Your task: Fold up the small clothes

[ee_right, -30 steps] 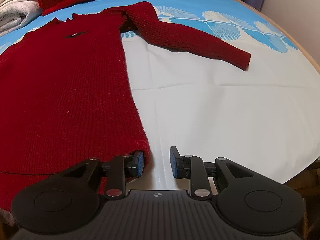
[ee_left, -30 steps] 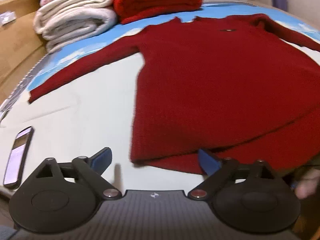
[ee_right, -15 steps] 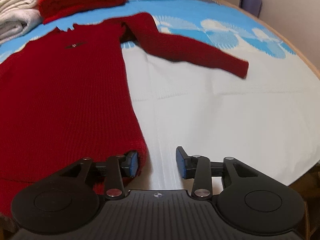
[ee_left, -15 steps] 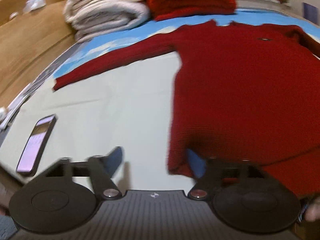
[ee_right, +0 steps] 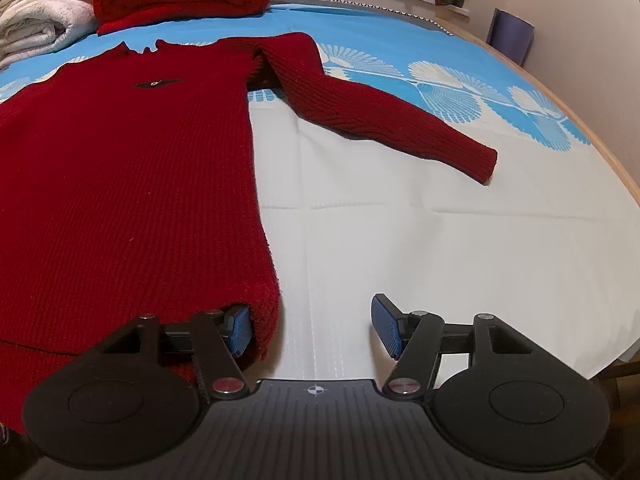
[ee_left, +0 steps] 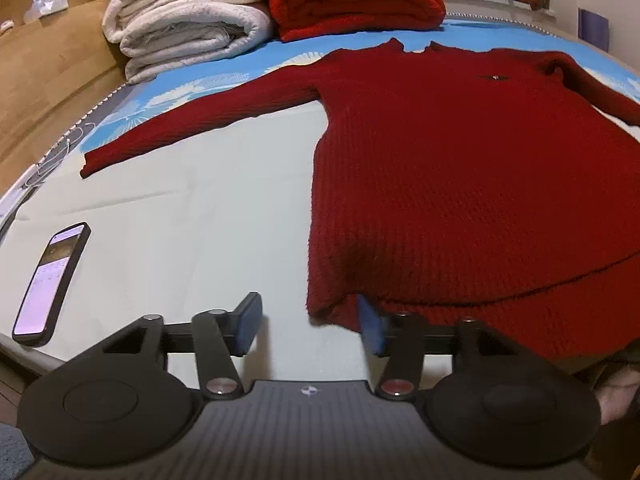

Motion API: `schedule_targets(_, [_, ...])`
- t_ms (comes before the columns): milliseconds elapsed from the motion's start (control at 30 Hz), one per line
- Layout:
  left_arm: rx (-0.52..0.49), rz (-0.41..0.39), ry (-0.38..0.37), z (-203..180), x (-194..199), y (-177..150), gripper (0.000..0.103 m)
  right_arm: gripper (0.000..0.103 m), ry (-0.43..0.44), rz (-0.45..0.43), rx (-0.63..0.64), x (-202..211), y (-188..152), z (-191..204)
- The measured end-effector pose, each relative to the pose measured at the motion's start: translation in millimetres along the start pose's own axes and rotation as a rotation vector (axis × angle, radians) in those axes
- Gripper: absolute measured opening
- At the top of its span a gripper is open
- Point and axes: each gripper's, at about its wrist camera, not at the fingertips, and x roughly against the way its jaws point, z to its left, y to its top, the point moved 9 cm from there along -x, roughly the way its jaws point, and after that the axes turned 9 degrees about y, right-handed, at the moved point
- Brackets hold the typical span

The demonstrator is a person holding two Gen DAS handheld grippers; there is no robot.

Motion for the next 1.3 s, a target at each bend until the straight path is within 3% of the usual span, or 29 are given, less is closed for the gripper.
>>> schedule_targets(200, [-0.019, 0.005, 0.065, 10, 0, -4, 0.084, 0.063, -0.004, 0.003, 0.014, 0, 1, 4])
schedule_targets(300, [-0.033, -0.001, 0.152, 19, -5, -4, 0.086, 0.063, -0.005, 0.009, 0.010, -1, 0, 3])
schedule_targets(467, [0.035, -0.007, 0.175, 29, -11, 8, 0.087, 0.063, -0.013, -0.010, 0.025, 1, 5, 6])
schedule_targets(633, [0.096, -0.086, 0.160, 32, -2, 25, 0.087, 0.063, -0.014, -0.074, 0.016, 10, 13, 5])
schedule_targets(733, [0.081, -0.144, 0.139, 23, 4, 35, 0.087, 0.063, -0.010, -0.086, 0.005, 12, 15, 4])
schedule_targets(867, [-0.041, -0.072, 0.050, -9, -9, 26, 0.087, 0.064, -0.013, -0.072, 0.048, 8, 13, 9])
schedule_targets(967, [-0.113, -0.110, 0.038, -26, -6, 26, 0.078, 0.061, -0.005, -0.034, 0.090, 1, 9, 16])
schedule_targets(1000, [-0.124, -0.105, -0.004, -31, -5, 26, 0.041, 0.038, 0.011, -0.025, 0.100, 0, 8, 19])
schedule_targets(1033, [-0.111, -0.092, -0.040, -32, -5, 27, 0.001, 0.003, 0.052, -0.008, 0.092, -1, 6, 22])
schedule_targets(1100, [-0.114, -0.092, -0.024, -29, -1, 29, 0.003, 0.003, 0.078, -0.004, 0.041, 5, 5, 22])
schedule_targets(1233, [-0.105, -0.131, 0.023, -5, 20, 34, 0.003, 0.002, 0.150, -0.090, -0.067, 44, 7, 15])
schedule_targets(1300, [-0.104, -0.096, 0.034, 3, 16, 28, 0.003, 0.002, 0.156, -0.076, -0.096, 47, 2, 11])
